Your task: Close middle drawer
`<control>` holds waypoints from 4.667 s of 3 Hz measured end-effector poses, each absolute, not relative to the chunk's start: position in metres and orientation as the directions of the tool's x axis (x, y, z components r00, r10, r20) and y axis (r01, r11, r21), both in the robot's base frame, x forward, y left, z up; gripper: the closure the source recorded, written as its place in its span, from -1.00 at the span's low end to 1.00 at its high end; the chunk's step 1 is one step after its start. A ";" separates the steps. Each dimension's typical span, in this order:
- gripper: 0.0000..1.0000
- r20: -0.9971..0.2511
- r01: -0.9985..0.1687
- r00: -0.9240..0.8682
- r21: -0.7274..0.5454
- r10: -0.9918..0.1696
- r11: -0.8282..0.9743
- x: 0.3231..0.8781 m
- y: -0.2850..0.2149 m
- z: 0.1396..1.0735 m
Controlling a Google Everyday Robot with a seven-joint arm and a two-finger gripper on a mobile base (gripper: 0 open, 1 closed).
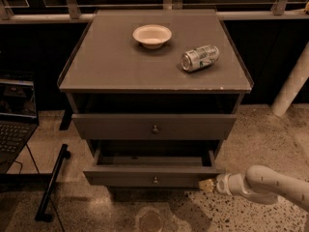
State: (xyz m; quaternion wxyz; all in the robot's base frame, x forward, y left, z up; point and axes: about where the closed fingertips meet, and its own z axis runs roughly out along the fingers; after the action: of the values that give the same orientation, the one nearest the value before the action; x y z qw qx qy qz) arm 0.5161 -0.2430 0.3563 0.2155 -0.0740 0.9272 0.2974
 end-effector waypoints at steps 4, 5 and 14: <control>1.00 -0.549 -0.399 -0.828 0.431 -0.115 0.809 0.573 -0.221 0.374; 1.00 -0.605 -0.475 -0.775 0.369 -0.182 0.799 0.618 -0.200 0.392; -1.00 -0.466 -0.285 -0.884 0.483 -0.033 0.828 0.553 -0.243 0.355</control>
Offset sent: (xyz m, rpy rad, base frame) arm 0.0090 0.0069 -0.0031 -0.0173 0.0009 0.0305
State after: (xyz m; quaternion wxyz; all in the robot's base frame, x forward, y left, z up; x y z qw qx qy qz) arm 0.5525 -0.2432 0.3547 0.2247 -0.0856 0.9292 0.2808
